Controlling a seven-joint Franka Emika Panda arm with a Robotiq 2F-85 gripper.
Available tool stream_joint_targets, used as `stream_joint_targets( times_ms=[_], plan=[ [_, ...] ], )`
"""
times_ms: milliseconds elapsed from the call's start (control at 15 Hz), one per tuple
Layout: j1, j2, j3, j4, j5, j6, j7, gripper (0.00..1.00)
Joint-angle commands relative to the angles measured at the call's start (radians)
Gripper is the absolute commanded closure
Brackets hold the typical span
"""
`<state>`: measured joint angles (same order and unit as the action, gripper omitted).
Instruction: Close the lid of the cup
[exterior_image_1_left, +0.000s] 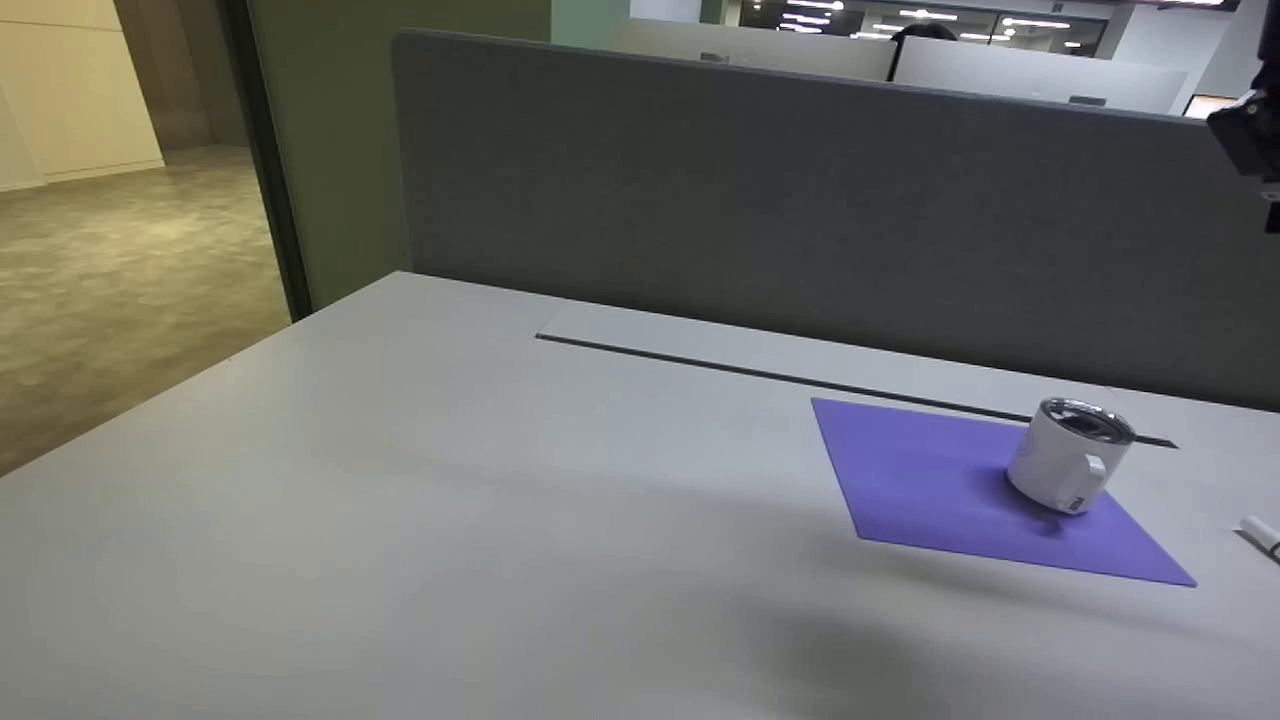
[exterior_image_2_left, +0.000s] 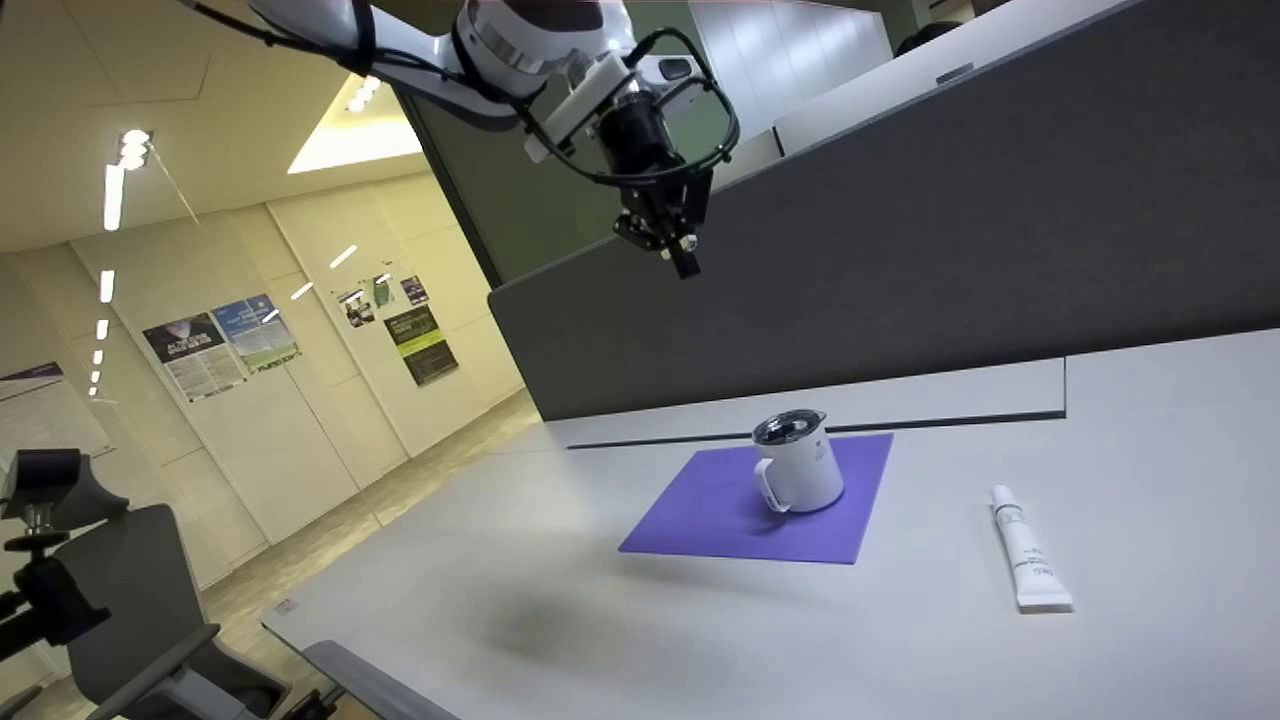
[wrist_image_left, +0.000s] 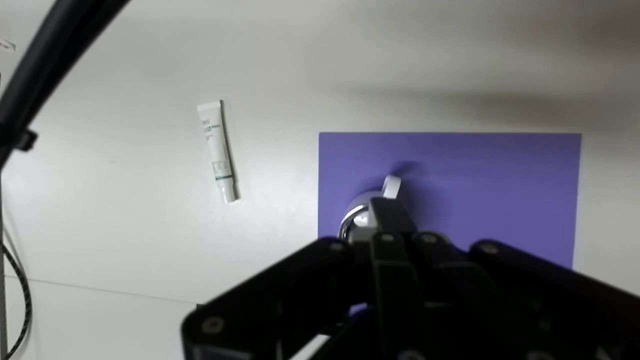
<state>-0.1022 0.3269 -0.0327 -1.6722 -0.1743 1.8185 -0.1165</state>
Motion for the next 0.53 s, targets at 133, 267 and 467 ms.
stream_joint_targets(
  times_ms=[133, 267, 467],
  plan=[
    [0.002, 0.126, -0.014, 0.055, 0.012, 0.246, -0.001, 1.0],
    [0.0, 0.176, -0.011, 0.075, 0.021, 0.292, -0.013, 1.0],
    [0.003, 0.248, -0.005, 0.105, 0.027, 0.325, -0.021, 1.0]
  ],
)
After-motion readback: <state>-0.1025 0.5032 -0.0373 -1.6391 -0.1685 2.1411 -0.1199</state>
